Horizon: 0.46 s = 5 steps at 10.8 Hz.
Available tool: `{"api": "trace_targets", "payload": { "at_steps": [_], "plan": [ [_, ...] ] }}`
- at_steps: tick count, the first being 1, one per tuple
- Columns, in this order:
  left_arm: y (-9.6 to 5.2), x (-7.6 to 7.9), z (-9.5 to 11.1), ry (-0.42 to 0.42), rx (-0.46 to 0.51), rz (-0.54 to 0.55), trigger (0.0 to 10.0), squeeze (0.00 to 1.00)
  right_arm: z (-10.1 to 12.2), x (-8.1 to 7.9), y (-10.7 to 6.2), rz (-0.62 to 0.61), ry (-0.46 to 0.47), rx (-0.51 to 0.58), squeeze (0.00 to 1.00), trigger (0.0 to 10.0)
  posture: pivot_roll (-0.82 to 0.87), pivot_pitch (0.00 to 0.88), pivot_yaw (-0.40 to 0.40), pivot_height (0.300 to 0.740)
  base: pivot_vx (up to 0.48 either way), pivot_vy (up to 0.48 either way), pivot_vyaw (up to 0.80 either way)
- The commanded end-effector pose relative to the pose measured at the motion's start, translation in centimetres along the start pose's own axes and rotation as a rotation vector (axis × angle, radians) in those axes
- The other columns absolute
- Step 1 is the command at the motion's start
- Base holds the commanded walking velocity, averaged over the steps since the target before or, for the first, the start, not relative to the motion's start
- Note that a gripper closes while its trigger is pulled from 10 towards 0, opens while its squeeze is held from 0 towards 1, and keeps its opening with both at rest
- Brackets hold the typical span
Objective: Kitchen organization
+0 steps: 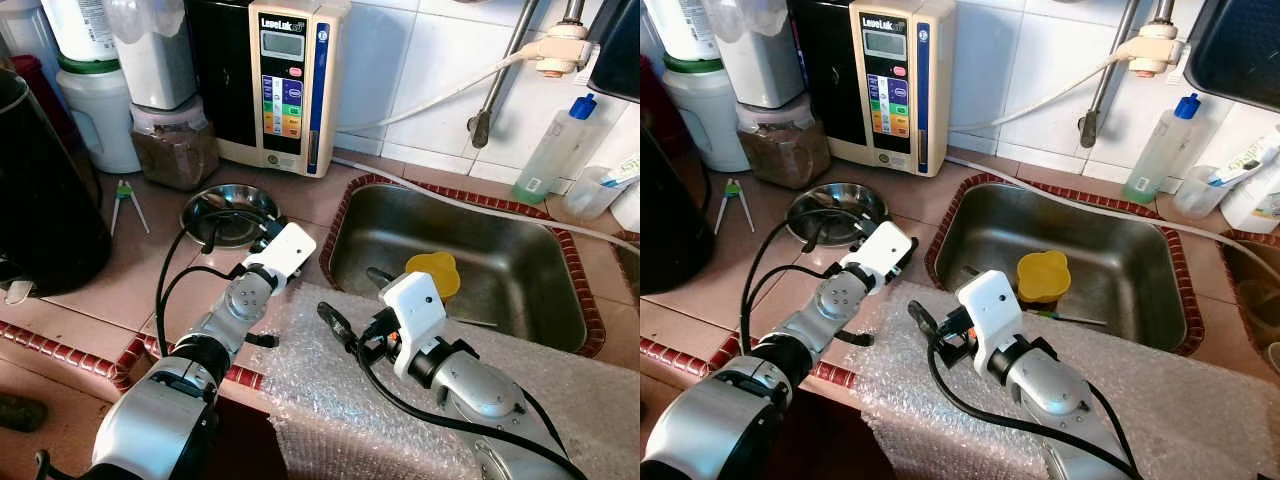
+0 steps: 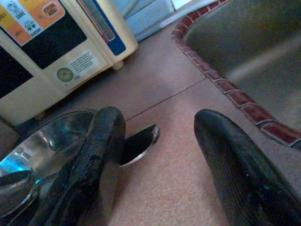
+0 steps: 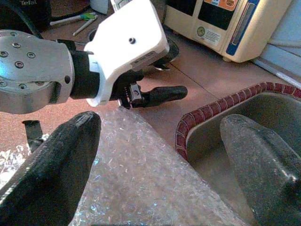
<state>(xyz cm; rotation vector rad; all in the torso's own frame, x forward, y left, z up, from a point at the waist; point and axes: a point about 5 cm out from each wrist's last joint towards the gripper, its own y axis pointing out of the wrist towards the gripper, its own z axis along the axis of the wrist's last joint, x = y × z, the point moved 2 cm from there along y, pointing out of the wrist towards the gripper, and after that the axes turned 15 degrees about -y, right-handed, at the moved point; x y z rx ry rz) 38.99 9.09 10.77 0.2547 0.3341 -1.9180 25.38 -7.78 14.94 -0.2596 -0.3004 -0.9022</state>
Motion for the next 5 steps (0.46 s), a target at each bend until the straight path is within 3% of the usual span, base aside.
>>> {"api": "trace_targets", "payload": {
  "at_steps": [1,5],
  "plan": [
    [0.1,-0.8,0.0,0.020,-0.020,0.038,10.0,0.00,0.5,0.2,-0.2,-0.012,-0.013,0.014,0.00,10.0,0.06,0.000,-0.041,0.740,0.000,0.000,0.00],
    [0.1,-2.2,0.4,0.029,-0.001,0.126,9.7,0.00,0.5,0.3,-0.1,-0.017,-0.018,0.016,0.00,10.0,0.05,0.000,-0.041,0.740,0.000,0.000,0.00]
  ]
}}
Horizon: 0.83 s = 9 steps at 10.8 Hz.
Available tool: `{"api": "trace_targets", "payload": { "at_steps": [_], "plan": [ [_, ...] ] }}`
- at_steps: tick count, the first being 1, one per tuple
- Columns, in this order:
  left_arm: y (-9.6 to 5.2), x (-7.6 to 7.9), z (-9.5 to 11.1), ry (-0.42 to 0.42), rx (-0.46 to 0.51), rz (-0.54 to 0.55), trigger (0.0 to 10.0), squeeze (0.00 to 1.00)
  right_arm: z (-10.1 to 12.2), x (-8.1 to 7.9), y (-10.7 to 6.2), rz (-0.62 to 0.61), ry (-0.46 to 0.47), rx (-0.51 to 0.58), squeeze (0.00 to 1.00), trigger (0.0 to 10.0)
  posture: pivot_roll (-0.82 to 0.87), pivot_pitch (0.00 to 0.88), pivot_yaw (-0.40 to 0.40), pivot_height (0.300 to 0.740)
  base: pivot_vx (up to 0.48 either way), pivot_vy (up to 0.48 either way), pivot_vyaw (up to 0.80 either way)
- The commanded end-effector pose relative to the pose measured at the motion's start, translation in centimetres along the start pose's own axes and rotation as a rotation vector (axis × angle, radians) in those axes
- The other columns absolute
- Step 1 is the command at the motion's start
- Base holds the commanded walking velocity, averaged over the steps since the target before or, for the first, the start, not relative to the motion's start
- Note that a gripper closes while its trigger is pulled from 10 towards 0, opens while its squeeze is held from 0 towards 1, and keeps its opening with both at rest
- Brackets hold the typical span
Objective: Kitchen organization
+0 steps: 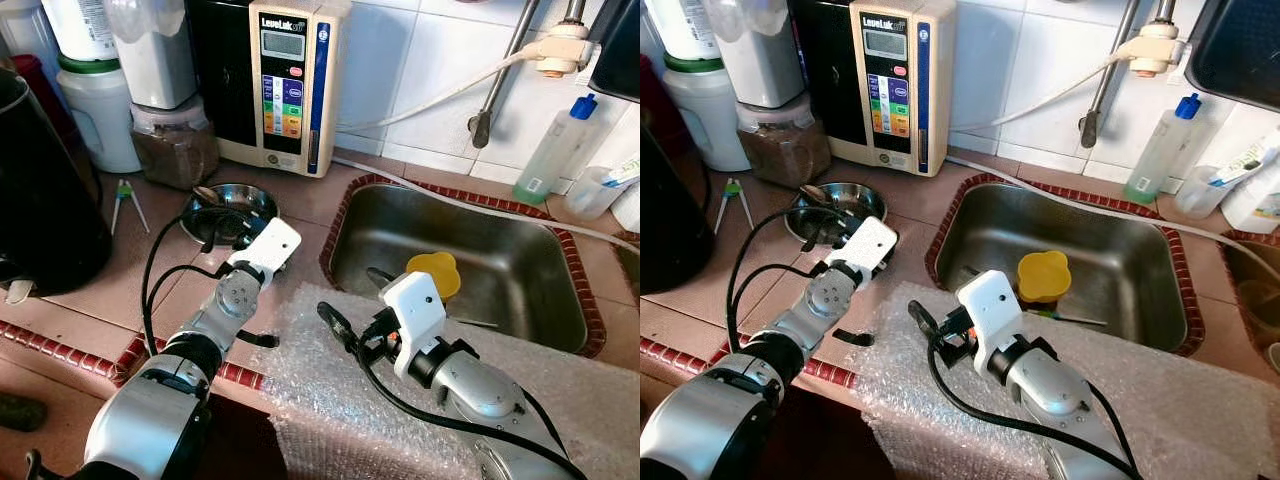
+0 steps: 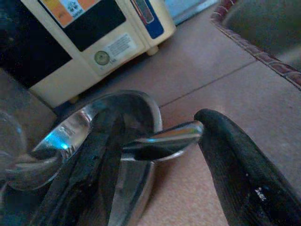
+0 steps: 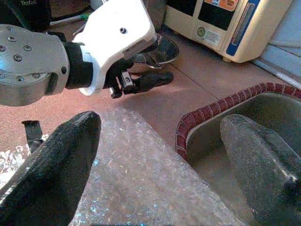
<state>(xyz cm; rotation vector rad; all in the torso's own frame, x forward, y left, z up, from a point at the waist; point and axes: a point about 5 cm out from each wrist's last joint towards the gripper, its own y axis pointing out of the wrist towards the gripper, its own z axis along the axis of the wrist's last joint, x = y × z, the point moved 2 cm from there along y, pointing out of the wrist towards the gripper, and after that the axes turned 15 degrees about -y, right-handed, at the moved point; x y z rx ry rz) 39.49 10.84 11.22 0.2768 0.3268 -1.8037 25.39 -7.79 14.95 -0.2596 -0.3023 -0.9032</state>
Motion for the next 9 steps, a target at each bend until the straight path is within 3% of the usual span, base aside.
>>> {"api": "trace_targets", "payload": {
  "at_steps": [1,2,9],
  "plan": [
    [0.31,-0.30,0.50,0.013,0.001,0.010,4.9,0.00,0.46,0.32,-0.09,-0.016,-0.018,0.015,0.00,10.0,0.05,0.000,-0.041,0.740,0.000,0.000,0.00],
    [0.27,-0.25,0.36,0.006,-0.005,0.008,0.0,0.00,0.47,0.39,-0.13,-0.016,-0.019,0.015,0.00,10.0,0.05,0.000,-0.043,0.740,0.000,0.000,0.00],
    [0.04,-0.42,-0.18,-0.008,-0.019,0.011,0.0,0.00,0.37,0.49,-0.03,-0.008,-0.023,0.014,0.00,10.0,0.06,0.000,-0.053,0.740,0.000,0.000,0.00]
  ]
}}
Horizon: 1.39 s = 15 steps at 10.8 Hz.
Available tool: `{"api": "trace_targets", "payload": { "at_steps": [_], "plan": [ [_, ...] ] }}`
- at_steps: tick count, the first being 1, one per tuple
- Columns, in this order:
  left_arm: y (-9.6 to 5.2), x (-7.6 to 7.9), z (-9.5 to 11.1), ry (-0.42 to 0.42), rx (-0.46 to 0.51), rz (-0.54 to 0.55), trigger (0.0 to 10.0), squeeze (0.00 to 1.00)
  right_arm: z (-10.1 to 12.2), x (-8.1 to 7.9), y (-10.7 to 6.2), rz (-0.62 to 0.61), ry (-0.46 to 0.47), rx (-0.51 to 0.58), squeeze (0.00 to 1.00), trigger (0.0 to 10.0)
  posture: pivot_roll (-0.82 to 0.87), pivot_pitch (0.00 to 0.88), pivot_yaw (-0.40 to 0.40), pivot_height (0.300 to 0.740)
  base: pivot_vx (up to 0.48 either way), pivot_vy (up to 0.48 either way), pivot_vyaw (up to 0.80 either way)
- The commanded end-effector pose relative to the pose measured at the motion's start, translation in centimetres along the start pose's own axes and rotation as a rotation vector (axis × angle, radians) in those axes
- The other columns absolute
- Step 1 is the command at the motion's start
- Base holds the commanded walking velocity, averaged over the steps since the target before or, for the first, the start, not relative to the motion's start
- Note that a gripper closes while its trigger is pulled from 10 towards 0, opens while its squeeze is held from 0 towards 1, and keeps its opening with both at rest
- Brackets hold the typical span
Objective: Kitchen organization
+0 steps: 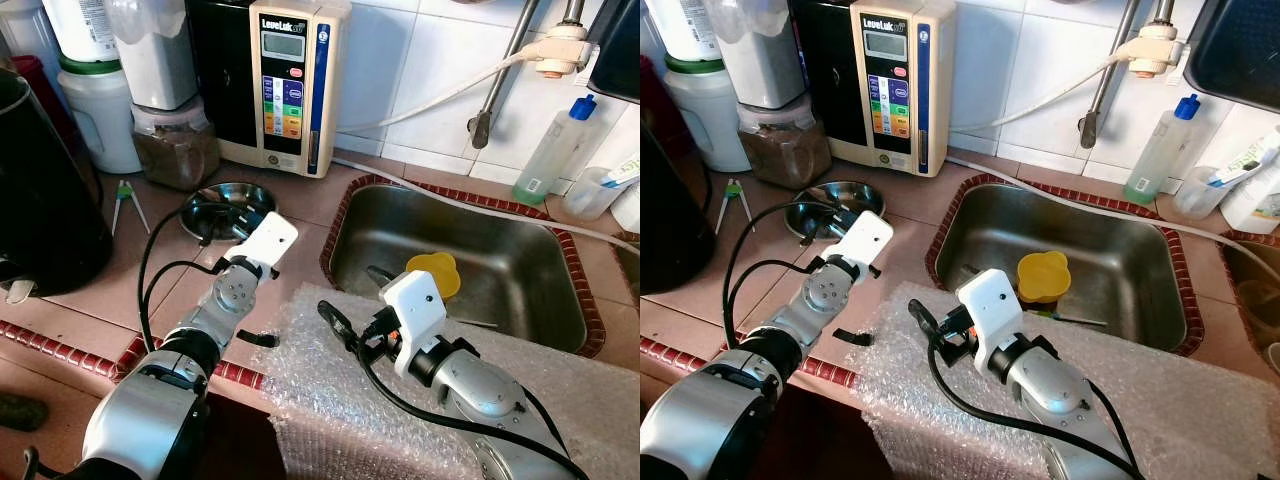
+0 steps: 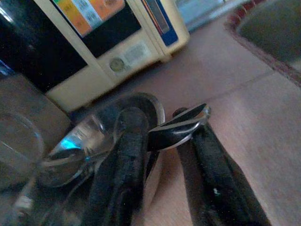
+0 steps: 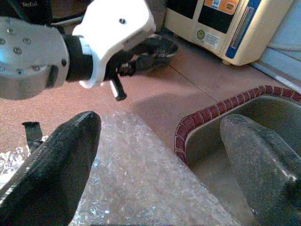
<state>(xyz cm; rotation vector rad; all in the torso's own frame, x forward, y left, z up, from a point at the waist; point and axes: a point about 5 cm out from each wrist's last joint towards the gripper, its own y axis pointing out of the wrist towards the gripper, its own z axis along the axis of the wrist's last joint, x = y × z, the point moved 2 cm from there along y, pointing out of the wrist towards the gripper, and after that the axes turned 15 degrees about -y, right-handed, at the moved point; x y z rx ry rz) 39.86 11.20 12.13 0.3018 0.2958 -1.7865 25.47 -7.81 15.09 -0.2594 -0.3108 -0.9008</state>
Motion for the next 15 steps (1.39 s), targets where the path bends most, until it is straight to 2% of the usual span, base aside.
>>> {"api": "trace_targets", "payload": {
  "at_steps": [1,5,7,10,11,12,14,15],
  "plan": [
    [-0.2,0.2,-0.8,-0.010,-0.045,-0.011,0.0,0.00,0.3,0.4,0.0,-0.007,-0.016,0.011,0.00,10.0,0.06,0.000,-0.053,0.740,0.000,0.000,0.00],
    [-0.3,-0.6,-0.7,-0.018,-0.025,-0.005,0.0,0.00,0.3,0.4,0.1,-0.008,-0.016,0.013,0.00,10.0,0.07,0.000,-0.052,0.740,0.000,0.000,0.00],
    [-0.8,-1.9,-0.9,-0.048,0.003,0.020,0.0,0.00,0.2,0.5,0.2,-0.012,-0.017,0.013,0.00,10.0,0.08,0.000,-0.050,0.740,0.000,0.000,0.00],
    [-1.5,-4.9,0.8,-0.073,0.147,0.081,0.0,0.00,0.0,0.7,0.4,-0.020,-0.019,0.017,0.00,10.0,0.10,0.000,-0.051,0.740,0.000,0.000,0.00],
    [-1.6,-5.4,1.3,-0.069,0.174,0.065,0.0,0.00,0.0,0.7,0.5,-0.021,-0.024,0.018,0.00,10.0,0.10,0.000,-0.052,0.740,0.000,0.000,0.00],
    [-1.7,-5.7,2.0,-0.075,0.196,0.026,0.0,0.00,-0.1,0.9,0.5,-0.019,-0.039,0.017,0.00,10.0,0.11,0.000,-0.054,0.740,0.000,0.000,0.00],
    [-1.9,-5.4,3.2,-0.071,0.188,-0.151,0.0,0.00,-0.8,1.2,0.3,-0.007,-0.092,-0.002,0.00,10.0,0.12,0.000,-0.059,0.740,0.000,0.000,0.00],
    [-2.4,-4.5,4.0,-0.058,0.197,-0.266,0.0,0.00,-1.9,2.1,-0.3,0.010,-0.170,-0.040,0.00,10.0,0.12,0.000,-0.059,0.740,0.000,0.000,0.00]
  ]
}}
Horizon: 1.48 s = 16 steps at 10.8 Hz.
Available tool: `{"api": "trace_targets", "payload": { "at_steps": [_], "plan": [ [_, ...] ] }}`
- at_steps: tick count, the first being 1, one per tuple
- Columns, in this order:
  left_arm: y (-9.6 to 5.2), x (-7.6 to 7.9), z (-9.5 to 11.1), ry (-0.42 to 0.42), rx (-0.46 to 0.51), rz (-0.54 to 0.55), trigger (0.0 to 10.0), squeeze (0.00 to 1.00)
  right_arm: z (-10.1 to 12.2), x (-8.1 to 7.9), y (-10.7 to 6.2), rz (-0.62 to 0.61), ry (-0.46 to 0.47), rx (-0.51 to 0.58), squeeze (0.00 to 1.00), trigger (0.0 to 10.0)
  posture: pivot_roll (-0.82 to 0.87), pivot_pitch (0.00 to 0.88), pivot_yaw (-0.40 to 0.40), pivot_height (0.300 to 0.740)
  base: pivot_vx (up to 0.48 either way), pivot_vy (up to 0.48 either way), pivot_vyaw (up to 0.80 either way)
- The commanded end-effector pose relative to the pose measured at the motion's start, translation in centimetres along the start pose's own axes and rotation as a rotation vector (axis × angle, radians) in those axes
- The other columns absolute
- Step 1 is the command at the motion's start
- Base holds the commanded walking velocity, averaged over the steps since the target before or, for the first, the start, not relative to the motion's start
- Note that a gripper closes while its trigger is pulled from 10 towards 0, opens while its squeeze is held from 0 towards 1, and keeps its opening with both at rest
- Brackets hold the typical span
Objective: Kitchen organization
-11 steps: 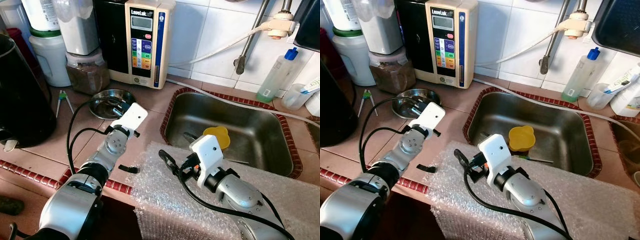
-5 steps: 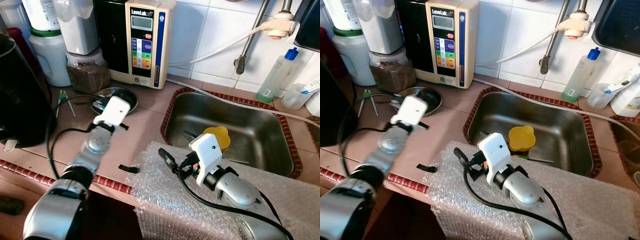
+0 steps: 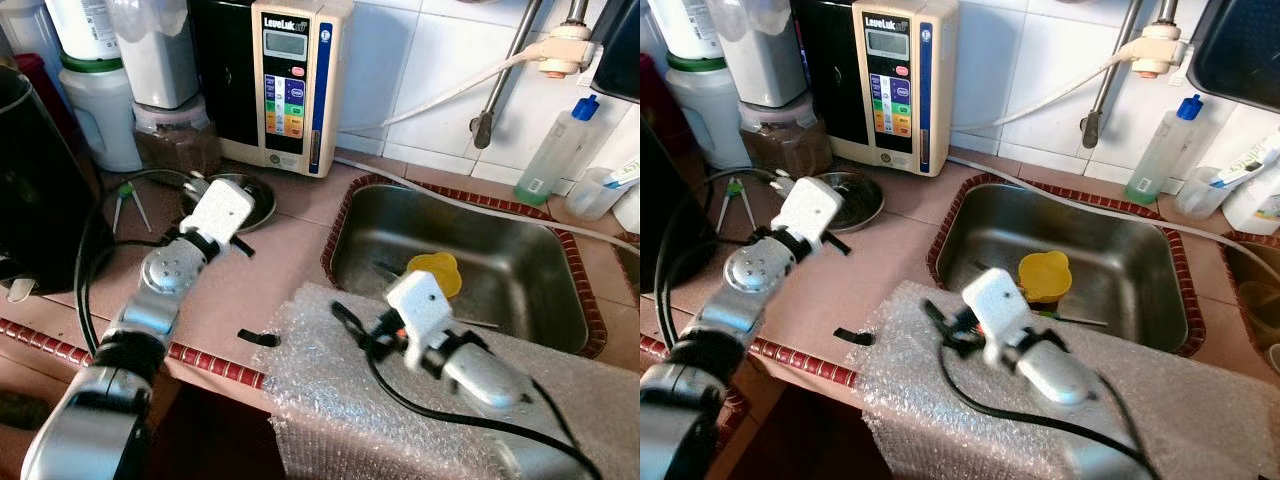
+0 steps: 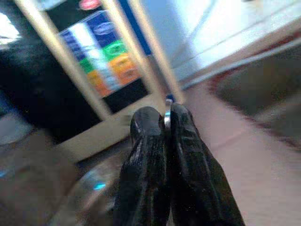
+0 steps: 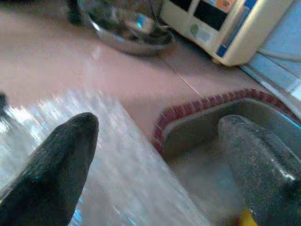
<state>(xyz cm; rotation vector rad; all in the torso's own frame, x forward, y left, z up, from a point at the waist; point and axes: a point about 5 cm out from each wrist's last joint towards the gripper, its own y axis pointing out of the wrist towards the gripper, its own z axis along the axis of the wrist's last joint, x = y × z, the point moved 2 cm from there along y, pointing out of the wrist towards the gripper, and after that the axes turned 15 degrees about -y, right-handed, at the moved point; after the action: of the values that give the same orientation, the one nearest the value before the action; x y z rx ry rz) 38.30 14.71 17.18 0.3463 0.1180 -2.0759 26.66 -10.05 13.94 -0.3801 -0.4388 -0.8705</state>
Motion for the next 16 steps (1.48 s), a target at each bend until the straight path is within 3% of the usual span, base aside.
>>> {"api": "trace_targets", "payload": {
  "at_steps": [1,4,5,7,9,11,14,16],
  "plan": [
    [0.1,0.5,0.8,-0.002,0.009,-0.058,0.0,0.00,-0.3,0.8,-0.3,-0.011,-0.030,-0.002,0.00,10.0,0.12,0.000,-0.061,0.740,0.000,0.000,0.00],
    [-0.8,1.9,1.5,0.007,-0.051,-0.250,0.0,0.00,-0.5,2.5,-0.8,-0.010,-0.171,0.007,0.00,10.0,0.13,0.000,-0.066,0.740,0.000,0.000,0.00],
    [-0.6,1.9,2.1,-0.009,-0.036,-0.255,0.0,0.00,-0.3,2.9,-0.7,-0.023,-0.176,0.022,0.00,10.0,0.13,0.000,-0.066,0.740,0.000,0.000,0.00],
    [-0.1,1.1,3.3,0.022,0.013,-0.179,0.0,0.00,-0.5,3.2,-0.7,-0.032,-0.215,0.029,0.00,10.0,0.13,0.000,-0.069,0.740,0.000,0.000,0.00],
    [-0.4,0.1,3.2,0.086,-0.024,-0.134,0.0,0.00,-0.7,3.0,-0.8,-0.041,-0.224,0.030,0.00,10.0,0.13,0.000,-0.068,0.740,0.000,0.000,0.00],
    [-0.3,-1.0,4.2,0.115,0.018,-0.082,0.0,0.00,-0.8,3.1,-0.7,-0.052,-0.231,0.035,0.00,10.0,0.13,0.000,-0.069,0.740,0.000,0.000,0.00],
    [-0.2,0.8,6.5,0.104,0.112,-0.198,0.0,0.00,0.1,4.3,-0.4,-0.109,-0.294,0.078,0.00,10.0,0.13,0.000,-0.072,0.740,0.000,0.000,0.00],
    [-0.7,2.6,7.2,0.106,0.104,-0.388,0.0,0.00,0.1,5.7,-0.2,-0.159,-0.396,0.074,0.00,10.0,0.14,0.000,-0.074,0.740,0.000,0.000,0.00]
  ]
}}
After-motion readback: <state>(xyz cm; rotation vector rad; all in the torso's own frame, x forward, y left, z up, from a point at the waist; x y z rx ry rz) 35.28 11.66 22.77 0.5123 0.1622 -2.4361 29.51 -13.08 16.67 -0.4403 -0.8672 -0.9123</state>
